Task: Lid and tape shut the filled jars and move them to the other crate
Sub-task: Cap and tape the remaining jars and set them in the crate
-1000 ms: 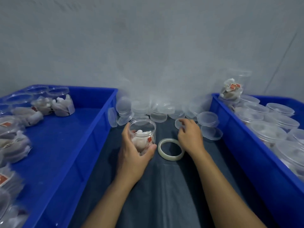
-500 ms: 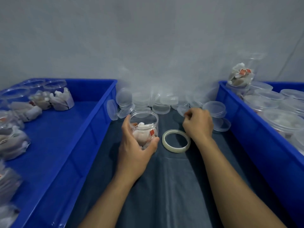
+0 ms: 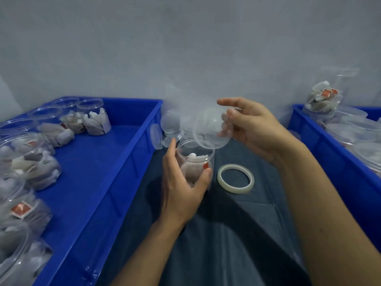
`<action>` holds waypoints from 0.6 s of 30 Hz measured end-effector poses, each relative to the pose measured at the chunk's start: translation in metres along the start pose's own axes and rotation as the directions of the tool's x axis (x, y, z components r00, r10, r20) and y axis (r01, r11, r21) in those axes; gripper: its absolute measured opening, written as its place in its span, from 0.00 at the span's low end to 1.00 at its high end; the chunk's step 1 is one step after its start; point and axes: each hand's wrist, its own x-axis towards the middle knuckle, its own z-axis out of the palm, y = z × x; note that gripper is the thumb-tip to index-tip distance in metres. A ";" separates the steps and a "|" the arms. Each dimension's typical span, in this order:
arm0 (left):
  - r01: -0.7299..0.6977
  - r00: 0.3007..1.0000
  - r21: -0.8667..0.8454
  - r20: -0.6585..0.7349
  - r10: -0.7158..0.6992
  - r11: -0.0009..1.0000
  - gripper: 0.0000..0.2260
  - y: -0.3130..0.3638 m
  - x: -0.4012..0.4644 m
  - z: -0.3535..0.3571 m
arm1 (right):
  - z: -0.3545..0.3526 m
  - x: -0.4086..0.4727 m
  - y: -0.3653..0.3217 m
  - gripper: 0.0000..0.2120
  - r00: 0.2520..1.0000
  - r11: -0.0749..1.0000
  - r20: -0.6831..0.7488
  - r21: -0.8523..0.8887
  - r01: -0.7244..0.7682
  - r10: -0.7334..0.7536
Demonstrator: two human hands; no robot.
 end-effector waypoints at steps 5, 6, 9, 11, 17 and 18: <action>-0.012 1.000 -0.046 -0.019 0.011 0.999 0.42 -0.003 0.001 -0.001 | 0.014 0.003 0.016 0.16 0.980 0.987 0.154 0.077 -0.140 0.127; -0.003 1.000 -0.065 -0.023 0.002 0.998 0.41 -0.003 0.002 -0.001 | 0.014 0.004 0.019 0.15 0.978 0.986 0.149 0.056 -0.156 0.147; 0.022 0.999 -0.086 -0.038 -0.025 0.996 0.39 -0.003 0.002 -0.002 | 0.012 0.009 0.023 0.13 0.981 0.986 0.095 0.006 -0.169 0.168; 0.028 0.998 -0.089 -0.048 -0.032 0.996 0.37 -0.002 0.002 -0.002 | 0.008 0.012 0.023 0.13 0.983 0.984 0.057 -0.063 -0.169 0.172; 0.029 0.998 -0.084 -0.061 -0.035 0.996 0.32 -0.003 0.003 -0.001 | 0.005 0.014 0.029 0.14 0.975 0.947 -0.002 -0.238 -0.217 0.223; 0.032 0.997 -0.083 -0.062 -0.037 0.996 0.32 -0.003 0.004 -0.001 | 0.007 0.015 0.030 0.14 0.974 0.937 -0.013 -0.269 -0.221 0.226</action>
